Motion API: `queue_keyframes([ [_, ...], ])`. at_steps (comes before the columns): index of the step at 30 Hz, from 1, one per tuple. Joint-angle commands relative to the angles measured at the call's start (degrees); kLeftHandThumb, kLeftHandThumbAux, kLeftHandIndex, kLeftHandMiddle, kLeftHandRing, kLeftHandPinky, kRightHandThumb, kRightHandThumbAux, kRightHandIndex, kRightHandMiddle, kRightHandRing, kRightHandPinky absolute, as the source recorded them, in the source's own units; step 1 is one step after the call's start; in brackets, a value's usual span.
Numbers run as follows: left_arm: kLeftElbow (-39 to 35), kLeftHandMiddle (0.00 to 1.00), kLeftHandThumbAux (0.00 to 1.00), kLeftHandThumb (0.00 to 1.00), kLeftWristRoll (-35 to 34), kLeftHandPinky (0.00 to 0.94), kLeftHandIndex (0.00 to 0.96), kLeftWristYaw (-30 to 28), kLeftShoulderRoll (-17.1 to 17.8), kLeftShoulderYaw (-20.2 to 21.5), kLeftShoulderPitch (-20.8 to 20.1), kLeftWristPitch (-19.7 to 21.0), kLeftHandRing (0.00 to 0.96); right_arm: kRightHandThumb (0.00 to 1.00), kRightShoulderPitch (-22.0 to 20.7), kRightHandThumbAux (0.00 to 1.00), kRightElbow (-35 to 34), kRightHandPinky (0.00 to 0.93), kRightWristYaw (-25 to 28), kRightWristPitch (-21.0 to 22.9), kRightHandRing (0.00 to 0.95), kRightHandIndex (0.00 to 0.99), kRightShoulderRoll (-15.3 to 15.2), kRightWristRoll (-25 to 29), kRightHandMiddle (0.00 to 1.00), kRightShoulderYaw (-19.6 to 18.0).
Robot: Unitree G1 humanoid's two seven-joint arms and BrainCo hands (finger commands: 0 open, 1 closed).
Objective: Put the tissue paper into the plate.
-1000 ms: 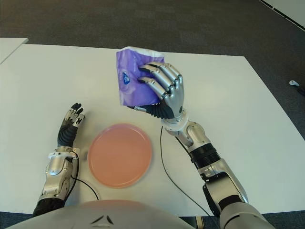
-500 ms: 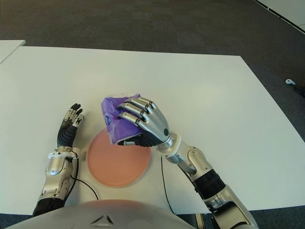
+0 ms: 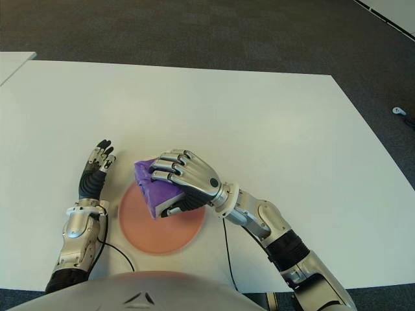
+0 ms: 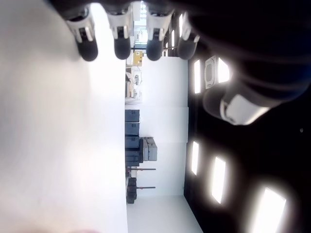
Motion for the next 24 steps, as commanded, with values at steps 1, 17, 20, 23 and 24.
queue_keyframes([
  [1,2.2,0.000,0.495,0.000,0.0,0.000,0.000,-0.6,-0.3,-0.5,1.5,1.6,0.000,0.717,1.3,0.716,-0.9,0.853,2.8,-0.9,0.835,0.439,0.7,0.7,0.837,0.1],
  [17,1.8,0.000,0.497,0.000,0.1,0.000,0.000,-0.4,-0.2,-0.6,1.7,1.8,0.000,0.722,2.8,0.713,0.7,0.871,4.3,-0.7,0.851,0.439,3.3,-0.7,0.851,-0.9],
  [20,2.0,0.000,0.494,0.000,0.3,0.000,0.000,-0.2,-0.1,-0.5,1.6,1.8,0.000,0.722,2.7,0.713,1.0,0.870,4.7,-0.6,0.850,0.439,3.6,-0.9,0.851,-0.9],
  [23,2.0,0.000,0.488,0.000,0.4,0.000,0.000,-0.2,0.0,-0.6,1.6,1.8,0.000,0.723,2.6,0.713,1.4,0.870,5.0,-0.6,0.850,0.439,3.8,-1.0,0.851,-0.8],
  [24,2.0,0.000,0.486,0.000,0.5,0.000,0.000,-0.3,0.0,-0.6,1.6,1.8,0.000,0.723,2.6,0.713,1.4,0.870,5.2,-0.6,0.849,0.439,3.9,-1.0,0.851,-0.8],
])
